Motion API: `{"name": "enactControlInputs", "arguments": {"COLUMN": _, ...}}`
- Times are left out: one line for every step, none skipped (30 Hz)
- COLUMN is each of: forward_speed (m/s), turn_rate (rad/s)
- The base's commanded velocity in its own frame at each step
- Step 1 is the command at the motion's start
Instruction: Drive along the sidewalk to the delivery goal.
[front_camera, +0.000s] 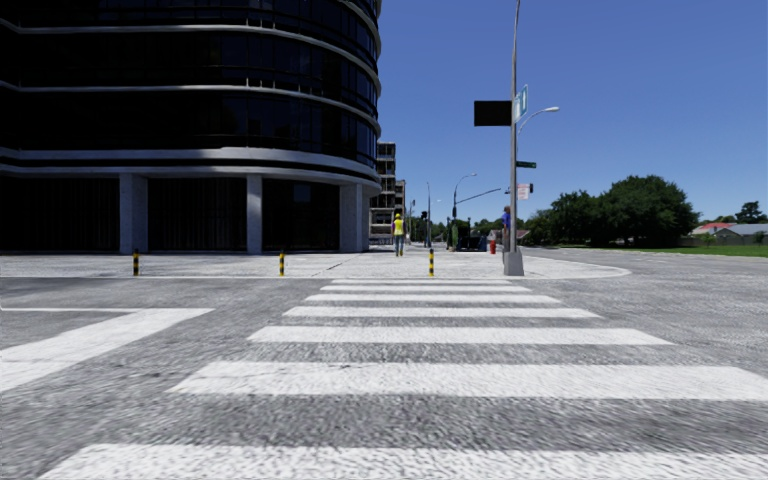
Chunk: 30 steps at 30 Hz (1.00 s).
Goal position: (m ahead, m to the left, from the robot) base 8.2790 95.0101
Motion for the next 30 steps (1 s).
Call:
{"name": "enactControlInputs", "arguments": {"forward_speed": 1.34, "turn_rate": 0.00}}
{"name": "enactControlInputs", "arguments": {"forward_speed": 1.28, "turn_rate": 0.00}}
{"name": "enactControlInputs", "arguments": {"forward_speed": 1.26, "turn_rate": 0.00}}
{"name": "enactControlInputs", "arguments": {"forward_speed": 1.26, "turn_rate": 0.00}}
{"name": "enactControlInputs", "arguments": {"forward_speed": 1.25, "turn_rate": 0.00}}
{"name": "enactControlInputs", "arguments": {"forward_speed": 1.25, "turn_rate": 0.00}}
{"name": "enactControlInputs", "arguments": {"forward_speed": 1.25, "turn_rate": 0.00}}
{"name": "enactControlInputs", "arguments": {"forward_speed": 1.25, "turn_rate": 0.00}}
{"name": "enactControlInputs", "arguments": {"forward_speed": 1.25, "turn_rate": 0.00}}
{"name": "enactControlInputs", "arguments": {"forward_speed": 1.25, "turn_rate": 0.00}}
{"name": "enactControlInputs", "arguments": {"forward_speed": 1.25, "turn_rate": 0.00}}
{"name": "enactControlInputs", "arguments": {"forward_speed": 1.25, "turn_rate": 0.00}}
{"name": "enactControlInputs", "arguments": {"forward_speed": 1.25, "turn_rate": 0.00}}
{"name": "enactControlInputs", "arguments": {"forward_speed": 1.25, "turn_rate": 0.00}}
{"name": "enactControlInputs", "arguments": {"forward_speed": 1.25, "turn_rate": 0.00}}
{"name": "enactControlInputs", "arguments": {"forward_speed": 1.25, "turn_rate": 0.00}}
{"name": "enactControlInputs", "arguments": {"forward_speed": 1.25, "turn_rate": 0.00}}
{"name": "enactControlInputs", "arguments": {"forward_speed": 1.25, "turn_rate": 0.00}}
{"name": "enactControlInputs", "arguments": {"forward_speed": 1.25, "turn_rate": 0.00}}
{"name": "enactControlInputs", "arguments": {"forward_speed": 1.25, "turn_rate": 0.00}}
{"name": "enactControlInputs", "arguments": {"forward_speed": 1.25, "turn_rate": 0.00}}
{"name": "enactControlInputs", "arguments": {"forward_speed": 1.25, "turn_rate": 0.00}}
{"name": "enactControlInputs", "arguments": {"forward_speed": 1.27, "turn_rate": 0.00}}
{"name": "enactControlInputs", "arguments": {"forward_speed": 1.27, "turn_rate": 0.00}}
{"name": "enactControlInputs", "arguments": {"forward_speed": 1.31, "turn_rate": 0.00}}
{"name": "enactControlInputs", "arguments": {"forward_speed": 1.42, "turn_rate": 0.00}}
{"name": "enactControlInputs", "arguments": {"forward_speed": 1.42, "turn_rate": 0.00}}
{"name": "enactControlInputs", "arguments": {"forward_speed": 1.50, "turn_rate": 0.00}}
{"name": "enactControlInputs", "arguments": {"forward_speed": 1.52, "turn_rate": 0.00}}
{"name": "enactControlInputs", "arguments": {"forward_speed": 1.53, "turn_rate": 0.00}}
